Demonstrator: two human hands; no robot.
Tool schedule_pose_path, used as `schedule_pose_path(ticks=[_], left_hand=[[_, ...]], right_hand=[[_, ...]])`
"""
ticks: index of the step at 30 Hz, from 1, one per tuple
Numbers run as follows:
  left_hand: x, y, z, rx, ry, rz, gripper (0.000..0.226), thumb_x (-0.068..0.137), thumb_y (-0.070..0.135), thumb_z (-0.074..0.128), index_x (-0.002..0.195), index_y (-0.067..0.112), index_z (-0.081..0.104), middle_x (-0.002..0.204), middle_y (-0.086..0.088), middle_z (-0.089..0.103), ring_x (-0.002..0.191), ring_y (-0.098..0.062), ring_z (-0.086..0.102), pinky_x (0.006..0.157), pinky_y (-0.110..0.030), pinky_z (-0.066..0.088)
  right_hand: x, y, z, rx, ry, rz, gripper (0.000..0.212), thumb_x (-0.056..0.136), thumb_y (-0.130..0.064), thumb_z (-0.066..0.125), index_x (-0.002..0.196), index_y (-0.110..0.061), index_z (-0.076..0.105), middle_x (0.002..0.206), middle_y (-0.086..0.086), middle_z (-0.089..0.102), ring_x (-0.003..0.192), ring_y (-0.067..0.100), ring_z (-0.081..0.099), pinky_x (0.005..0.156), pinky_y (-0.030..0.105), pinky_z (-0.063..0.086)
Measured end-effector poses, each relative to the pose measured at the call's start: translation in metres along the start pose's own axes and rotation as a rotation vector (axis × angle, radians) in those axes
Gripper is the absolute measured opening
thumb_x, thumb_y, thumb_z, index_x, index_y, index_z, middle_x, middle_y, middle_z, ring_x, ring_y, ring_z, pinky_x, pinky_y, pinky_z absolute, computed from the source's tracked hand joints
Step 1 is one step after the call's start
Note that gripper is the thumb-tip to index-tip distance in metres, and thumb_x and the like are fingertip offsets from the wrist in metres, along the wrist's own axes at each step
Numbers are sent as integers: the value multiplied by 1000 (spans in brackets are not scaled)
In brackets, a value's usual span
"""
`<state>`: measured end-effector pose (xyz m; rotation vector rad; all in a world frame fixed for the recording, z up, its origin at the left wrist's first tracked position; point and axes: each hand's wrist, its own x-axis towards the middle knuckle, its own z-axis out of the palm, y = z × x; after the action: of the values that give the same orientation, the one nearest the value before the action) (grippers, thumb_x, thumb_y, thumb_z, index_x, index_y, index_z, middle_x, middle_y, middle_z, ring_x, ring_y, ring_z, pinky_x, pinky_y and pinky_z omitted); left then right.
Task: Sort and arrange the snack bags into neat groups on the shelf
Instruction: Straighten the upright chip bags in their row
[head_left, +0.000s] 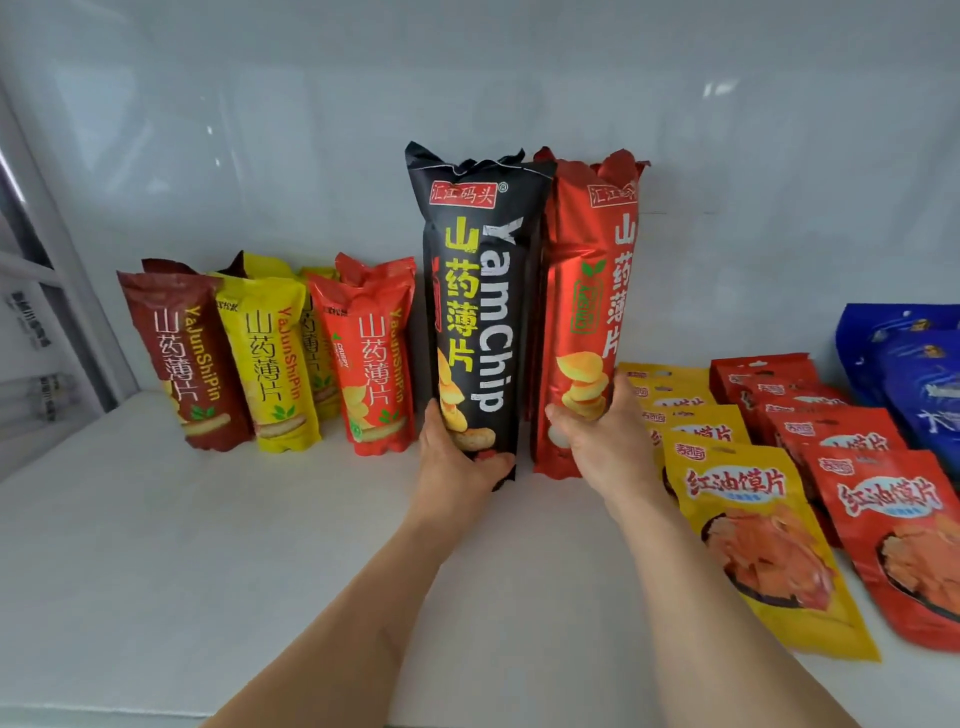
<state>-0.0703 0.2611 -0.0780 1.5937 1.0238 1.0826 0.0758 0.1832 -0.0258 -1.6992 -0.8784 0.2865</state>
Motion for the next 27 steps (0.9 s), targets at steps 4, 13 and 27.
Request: schedule_pose_path(ticks=[4,13,27], left_hand=[[2,-1,1,-6,-15,-4,85,73,13,78,142,35,32,127,4,57,113,-17,60,91,-32,53],[13,-3,-3,99,36,-17,103,73,22,86,156,22,24,140,1,36,120,-15,45,107,-37,43],[12,-4,0,176,63,7,98,75,29,87,153,19,29,139,2,37,130,-19,45,110,-37,42]], right_hand=[[9,-3,-7,77,-3,24,57,86,-19,73,133,-27,41,100,-11,56,74,-3,56,43,3,38],[12,1,7,-15,78,-19,94,64,-42,84,142,-33,33,129,-4,52,117,21,54,94,49,53],[9,-1,2,94,60,-2,75,77,-40,81,136,-25,36,126,-5,55,111,19,58,84,34,51]])
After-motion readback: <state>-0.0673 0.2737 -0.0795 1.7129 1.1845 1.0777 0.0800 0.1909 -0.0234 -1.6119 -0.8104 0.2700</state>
